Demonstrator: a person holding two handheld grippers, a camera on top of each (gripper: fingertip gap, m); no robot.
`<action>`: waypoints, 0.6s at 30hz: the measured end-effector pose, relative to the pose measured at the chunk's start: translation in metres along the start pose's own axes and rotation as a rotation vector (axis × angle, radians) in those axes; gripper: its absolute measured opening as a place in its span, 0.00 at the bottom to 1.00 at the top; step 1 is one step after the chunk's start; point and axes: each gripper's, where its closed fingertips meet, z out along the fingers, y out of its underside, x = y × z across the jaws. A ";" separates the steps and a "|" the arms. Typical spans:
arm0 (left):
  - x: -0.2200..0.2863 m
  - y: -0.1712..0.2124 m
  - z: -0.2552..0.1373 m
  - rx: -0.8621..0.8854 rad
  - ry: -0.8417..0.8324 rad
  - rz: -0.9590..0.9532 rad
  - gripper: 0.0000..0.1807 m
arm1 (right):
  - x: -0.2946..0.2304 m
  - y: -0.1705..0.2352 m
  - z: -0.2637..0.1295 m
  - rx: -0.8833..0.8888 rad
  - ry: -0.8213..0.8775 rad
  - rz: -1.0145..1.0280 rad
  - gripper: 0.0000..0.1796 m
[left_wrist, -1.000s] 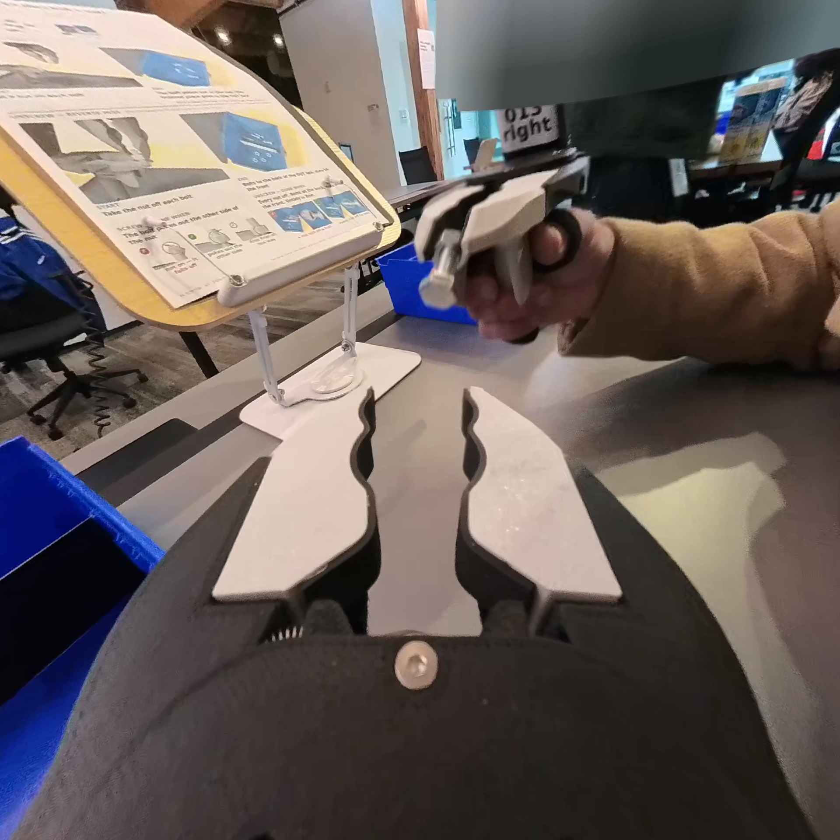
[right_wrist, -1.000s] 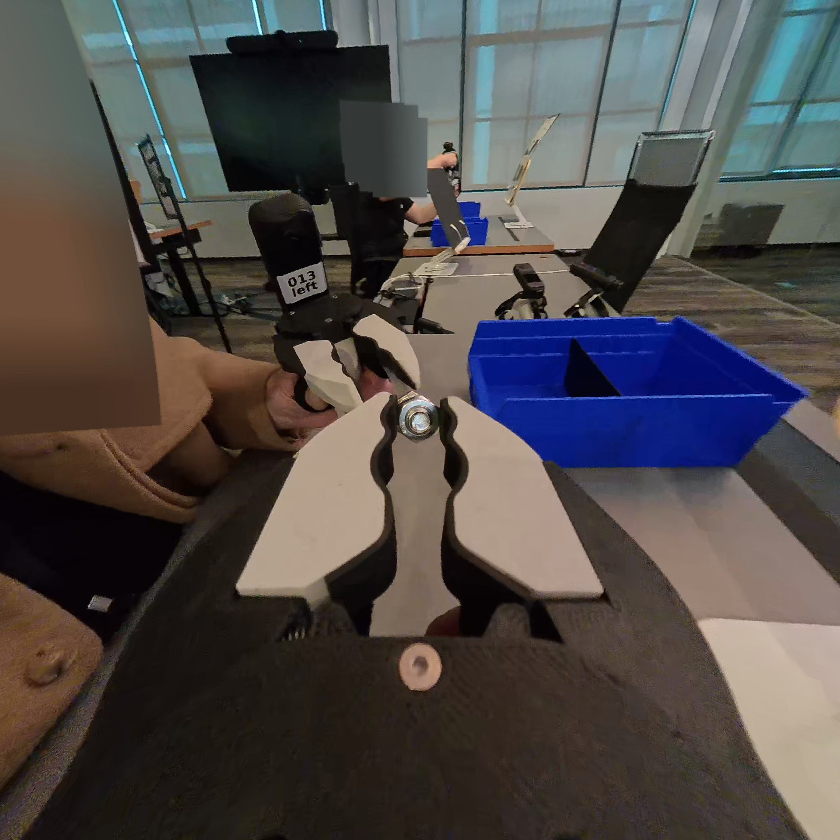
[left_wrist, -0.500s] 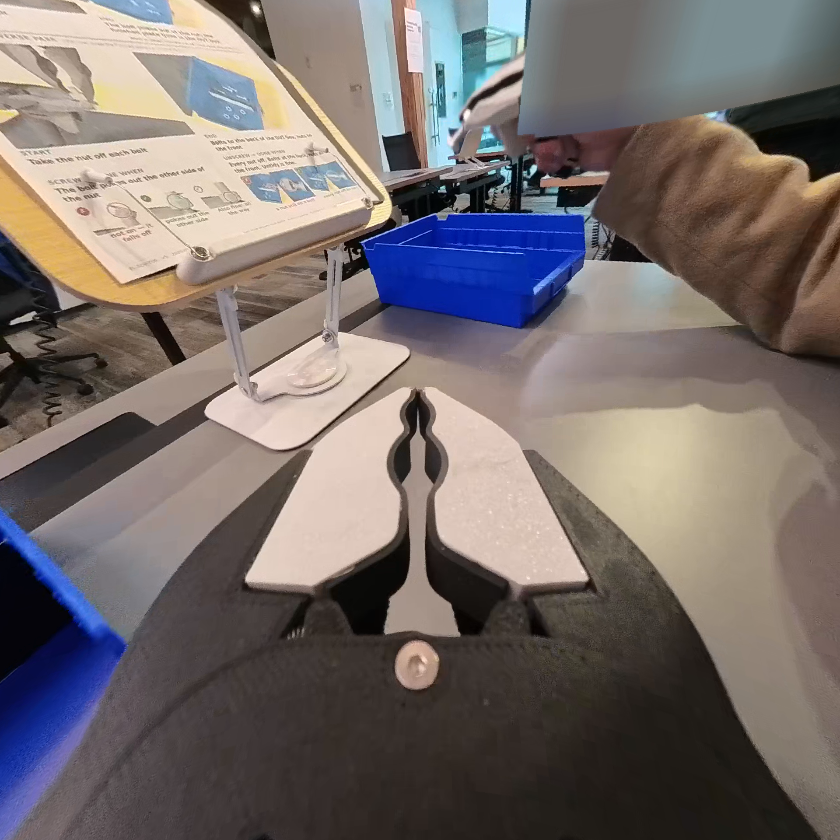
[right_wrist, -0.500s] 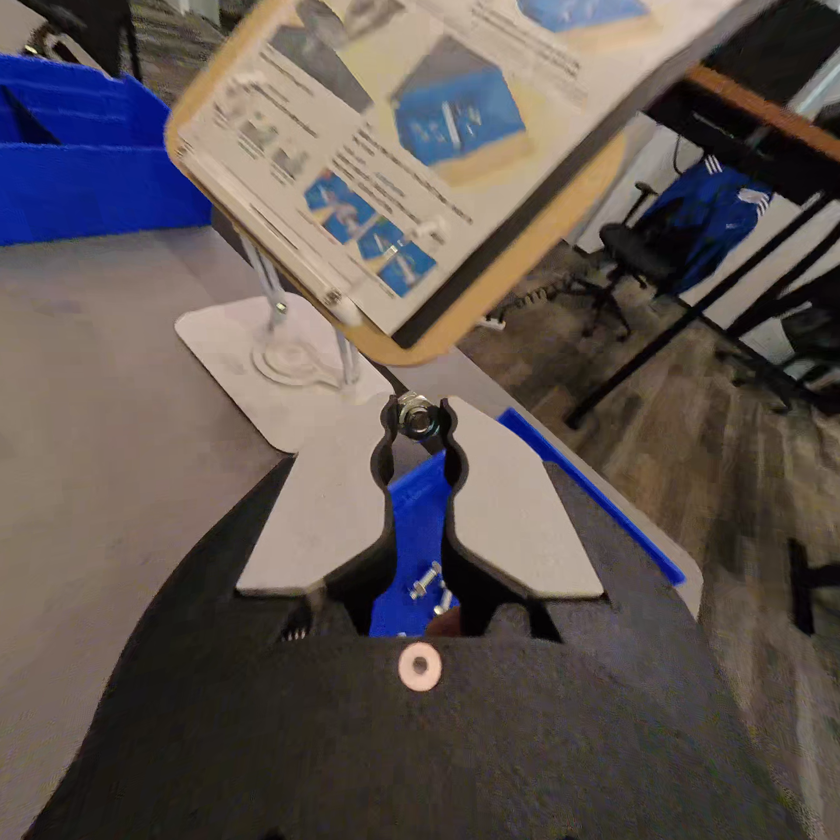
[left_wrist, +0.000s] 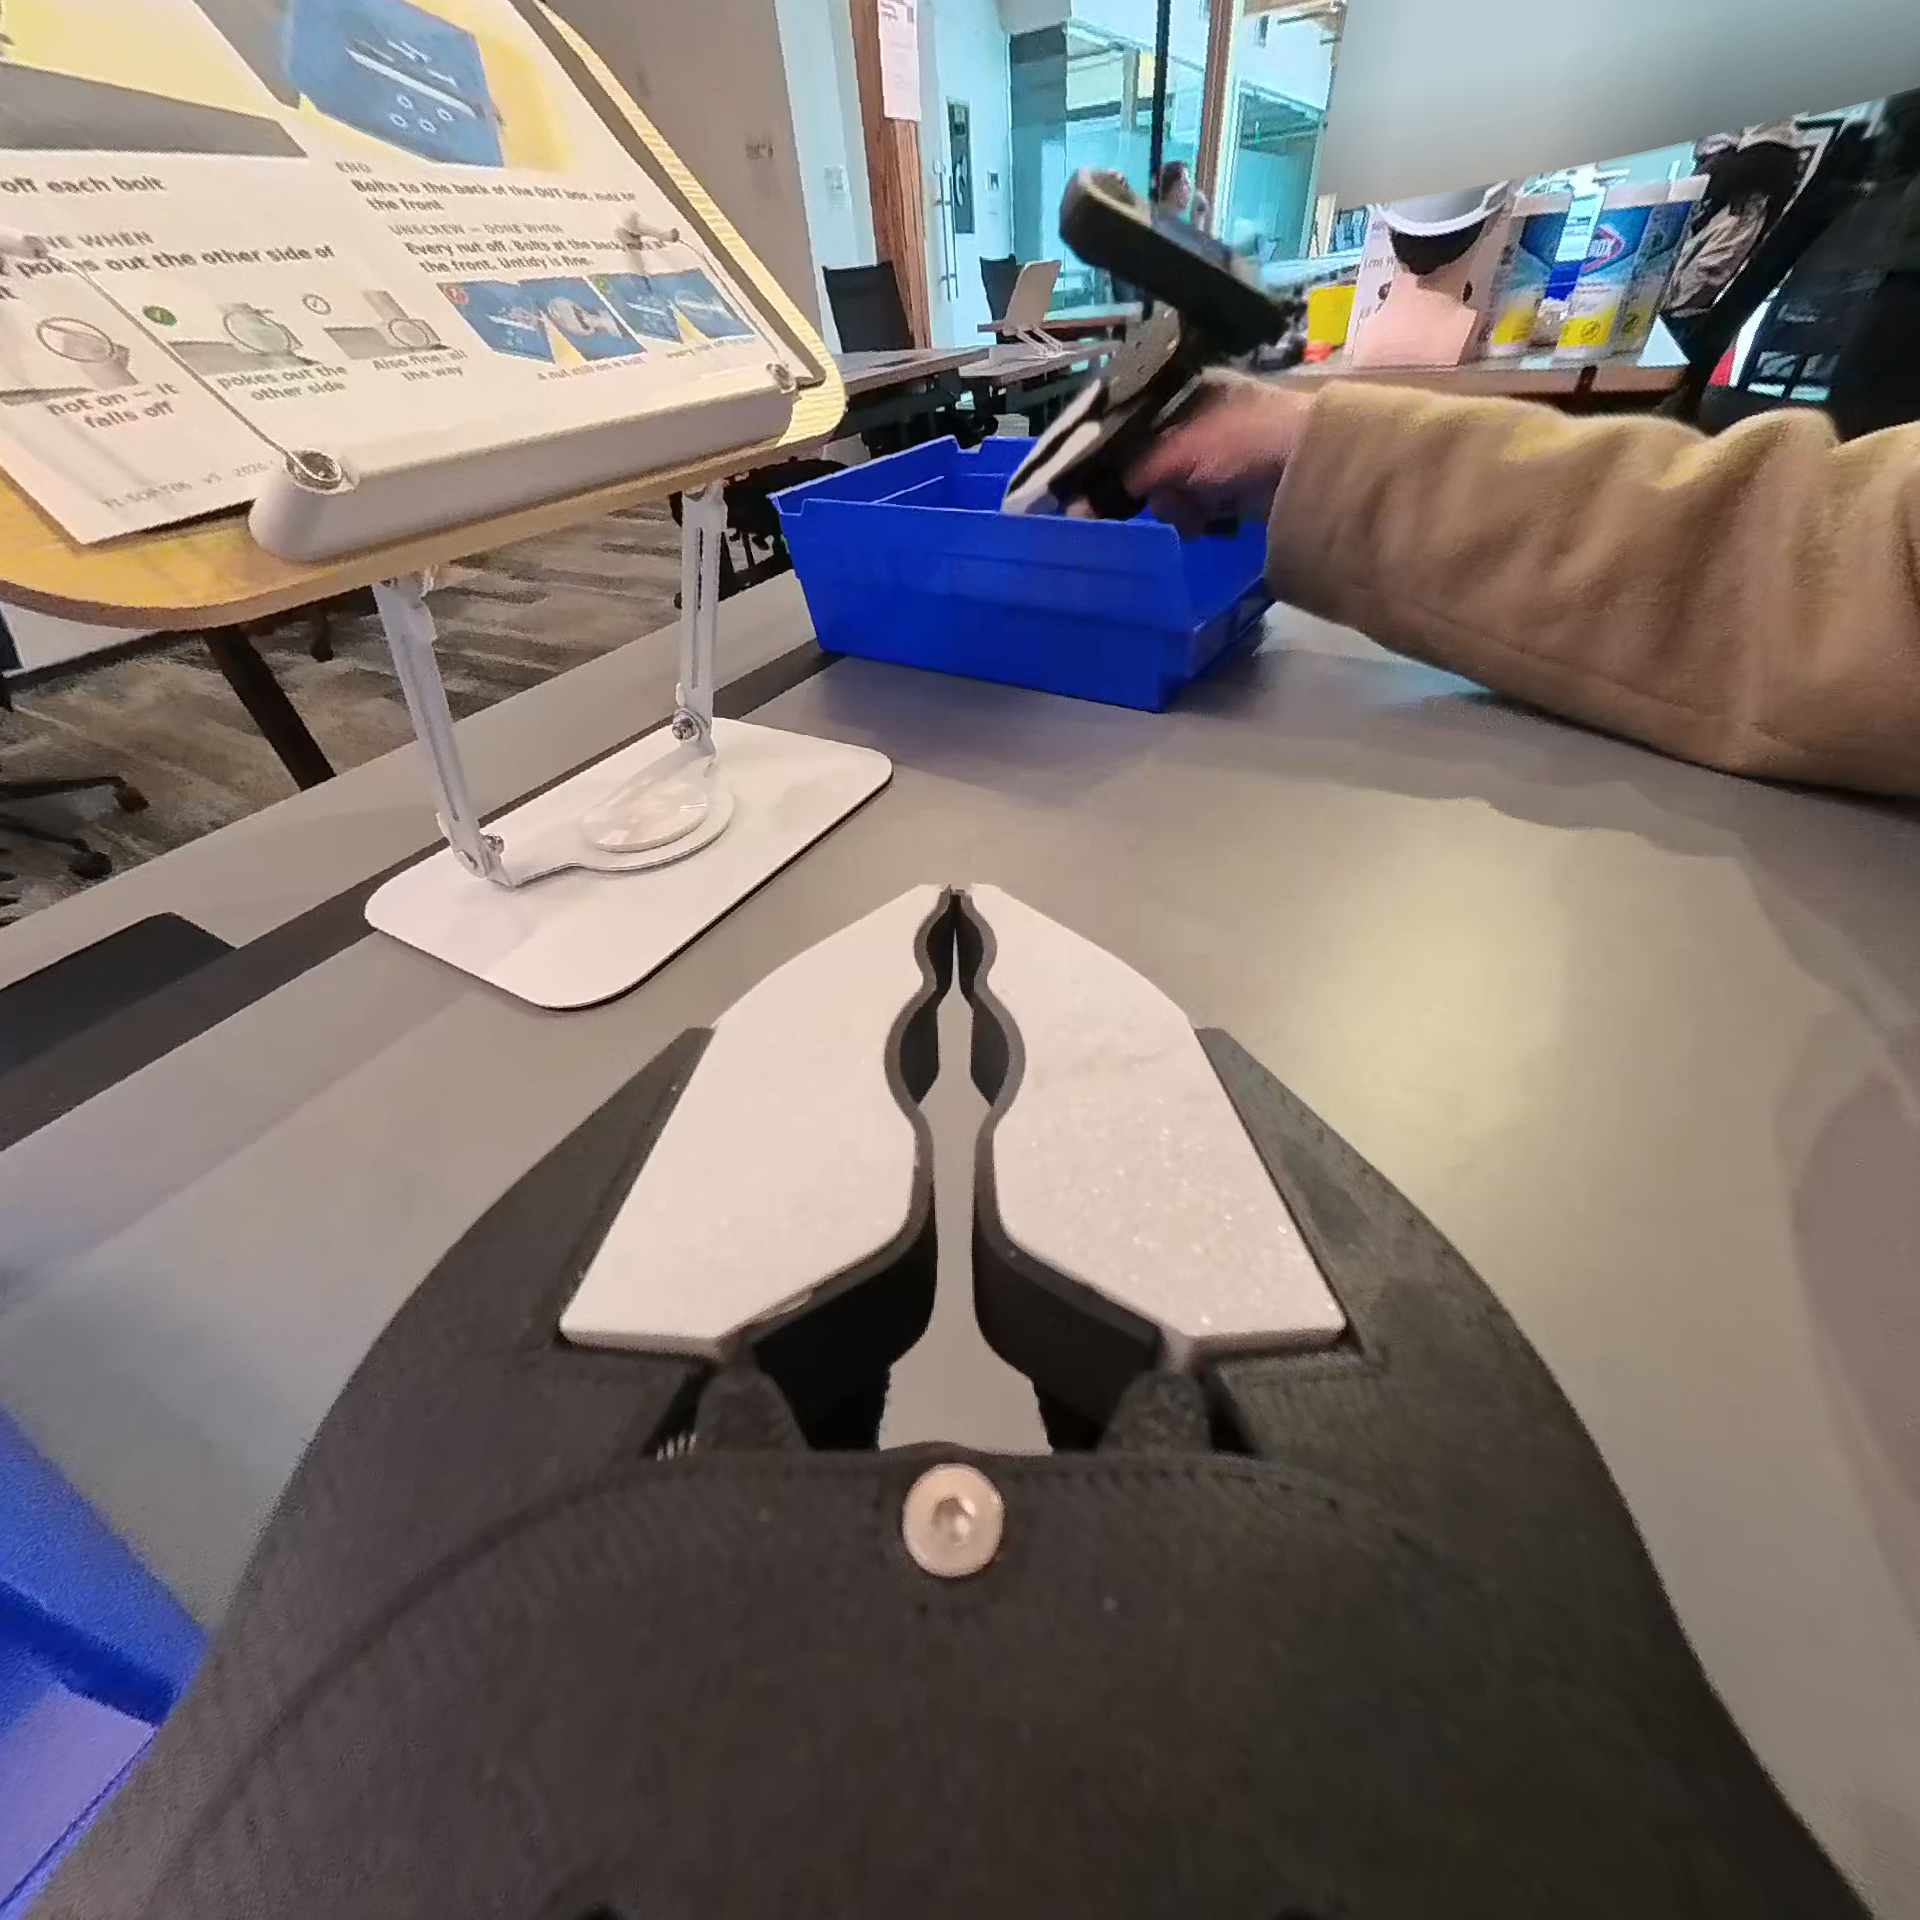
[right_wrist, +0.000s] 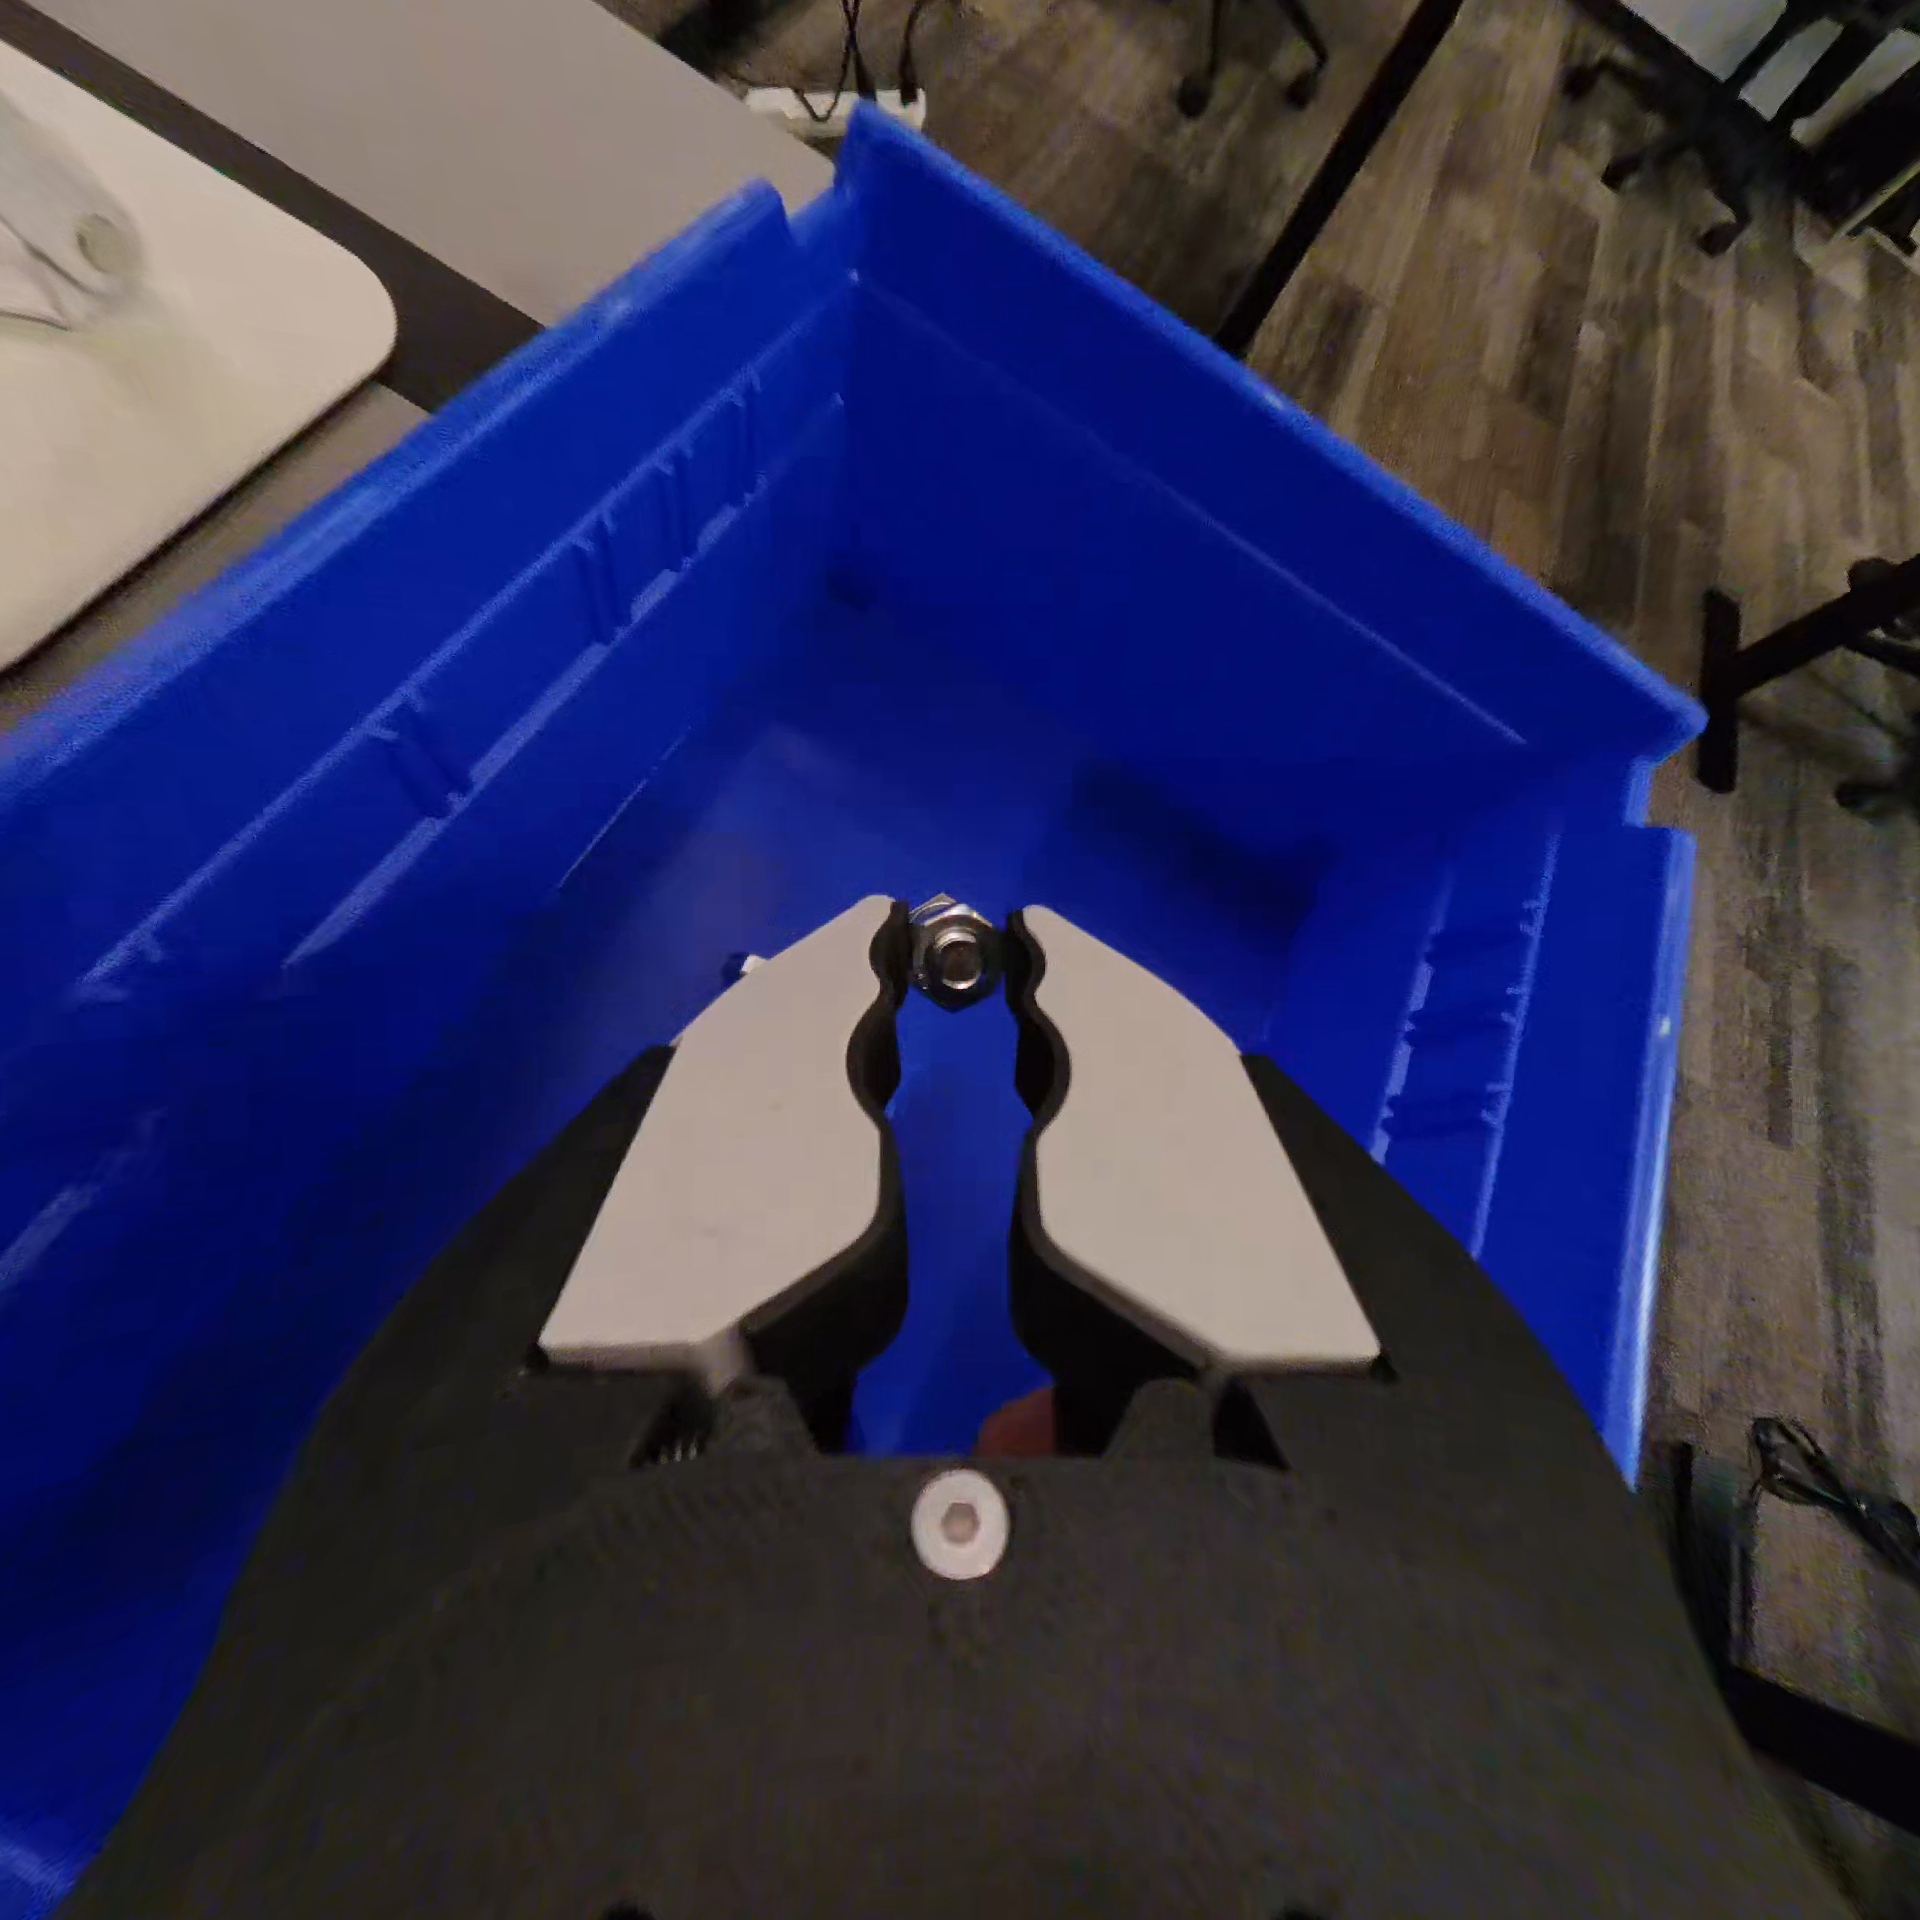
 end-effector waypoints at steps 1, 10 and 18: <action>0.000 0.001 0.000 -0.003 -0.001 0.000 0.00 | 0.001 0.006 0.005 -0.019 0.003 0.016 0.10; 0.001 0.004 0.002 -0.012 0.007 -0.009 0.00 | 0.005 0.039 0.025 -0.143 -0.006 0.108 0.10; 0.001 0.005 0.003 -0.013 0.011 -0.016 0.00 | 0.001 0.046 0.019 -0.219 -0.029 0.094 0.10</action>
